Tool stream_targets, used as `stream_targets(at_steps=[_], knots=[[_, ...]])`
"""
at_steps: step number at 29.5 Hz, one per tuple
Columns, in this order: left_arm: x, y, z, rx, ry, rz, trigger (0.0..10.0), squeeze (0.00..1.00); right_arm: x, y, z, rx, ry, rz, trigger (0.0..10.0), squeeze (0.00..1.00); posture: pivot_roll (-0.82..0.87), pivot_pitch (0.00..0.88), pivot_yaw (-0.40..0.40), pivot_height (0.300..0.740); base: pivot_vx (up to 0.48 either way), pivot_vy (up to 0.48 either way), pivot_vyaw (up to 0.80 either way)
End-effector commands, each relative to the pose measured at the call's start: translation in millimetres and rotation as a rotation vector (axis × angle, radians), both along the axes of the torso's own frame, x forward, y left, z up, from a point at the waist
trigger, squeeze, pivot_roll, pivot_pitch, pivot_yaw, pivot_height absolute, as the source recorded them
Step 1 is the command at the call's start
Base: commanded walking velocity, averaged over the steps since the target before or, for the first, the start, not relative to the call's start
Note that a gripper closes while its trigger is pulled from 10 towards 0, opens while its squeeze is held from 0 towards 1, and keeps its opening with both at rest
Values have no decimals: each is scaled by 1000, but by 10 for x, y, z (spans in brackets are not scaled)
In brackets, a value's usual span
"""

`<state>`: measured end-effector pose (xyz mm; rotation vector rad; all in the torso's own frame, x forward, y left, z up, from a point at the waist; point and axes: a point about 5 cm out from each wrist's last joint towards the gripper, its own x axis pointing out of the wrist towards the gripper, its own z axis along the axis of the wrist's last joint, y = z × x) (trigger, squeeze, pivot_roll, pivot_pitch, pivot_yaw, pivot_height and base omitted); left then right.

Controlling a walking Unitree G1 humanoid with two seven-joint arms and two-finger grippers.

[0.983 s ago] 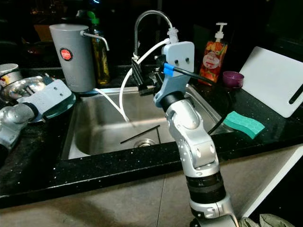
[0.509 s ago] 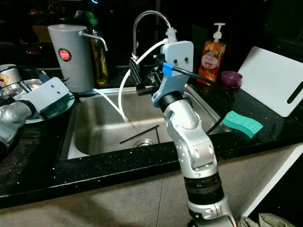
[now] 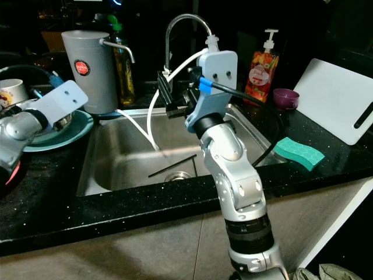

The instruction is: Kitchen organization

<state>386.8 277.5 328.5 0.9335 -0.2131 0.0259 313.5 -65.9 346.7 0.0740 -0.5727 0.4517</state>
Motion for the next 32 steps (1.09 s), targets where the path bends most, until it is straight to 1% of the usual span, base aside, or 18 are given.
stream_targets(at_steps=[1, 2, 4, 5, 7, 8, 9, 12, 13, 15, 17, 20, 21, 22, 23, 25, 28, 32], knots=[[-14, 53, -5, -46, 18, 9, 10000, 1000, -32, 15, -5, -9, -4, 9, 10000, 0, 80, 58, -71, 740, 0, 0, 0], [-49, 180, 80, -38, 19, 59, 10000, 1000, -53, 31, 4, -49, -28, 24, 10000, 0, 85, 57, -72, 740, 0, 0, 0], [-67, 234, 110, -31, 22, 78, 10000, 1000, -64, 40, 7, -69, -39, 32, 10000, 0, 91, 56, -71, 740, 0, 0, 0], [-89, 304, 114, -4, 48, 100, 10000, 0, -85, 59, 2, -88, -50, 50, 10000, 0, 92, 55, -71, 740, 0, 0, 0], [-121, 399, 87, 40, 100, 129, 10000, 0, -119, 88, -12, -106, -60, 71, 10000, 0, 94, 55, -65, 740, 0, 0, 0], [-121, 399, 87, 40, 100, 129, 10000, 0, -119, 88, -12, -106, -60, 71, 10000, 0, 94, 55, -65, 740, 0, 0, 0], [-152, 449, 59, 88, 146, 128, 10000, 0, -142, 104, -20, -110, -64, 79, 10000, 0, 91, 57, -60, 740, 0, 0, 0], [-182, 479, 41, 118, 181, 119, 10000, 0, -158, 114, -24, -111, -67, 82, 10000, 0, 90, 58, -58, 740, 0, 0, 0], [-237, 507, 33, 142, 230, 72, 10000, 0, -170, 117, -30, -109, -65, 80, 10000, 0, 89, 64, -51, 740, 0, 0, 0], [-341, 536, 64, 137, 305, -25, 10000, 0, -170, 99, -45, -105, -59, 72, 10000, 0, 89, 64, -51, 740, 0, 0, 0], [-375, 550, 74, 128, 332, -53, 10000, 0, -170, 95, -49, -106, -57, 69, 10000, 0, 92, 70, -47, 740, 0, 0, 0], [-449, 625, 99, 151, 352, -63, 10000, 0, -173, 87, -55, -107, -56, 67, 10000, 0, 93, 73, -45, 740, 0, 0, 0], [-487, 679, 84, 199, 372, -37, 10000, 0, -175, 83, -57, -105, -56, 65, 10000, 0, 95, 75, -43, 740, 0, 0, 0], [-487, 679, 84, 199, 372, -37, 10000, 0, -175, 83, -57, -105, -56, 65, 10000, 0, 95, 75, -43, 740, 0, 0, 0], [-559, 776, 44, 302, 414, 20, 10000, 0, -177, 84, -57, -104, -56, 64, 10000, 0, 93, 75, -42, 740, 0, 0, 0], [-623, 824, 38, 352, 437, 33, 10000, 0, -179, 83, -58, -103, -56, 64, 10000, 0, 93, 75, -42, 740, 0, 0, 0], [-731, 820, 98, 344, 449, -21, 10000, 0, -181, 64, -64, -99, -53, 62, 10000, 0, 97, 76, -45, 740, 0, 0, 0], [-851, 825, 139, 371, 474, -76, 10000, 0, -171, 60, -70, -86, -45, 70, 10000, 0, 104, 77, -48, 740, 0, 0, 0]])
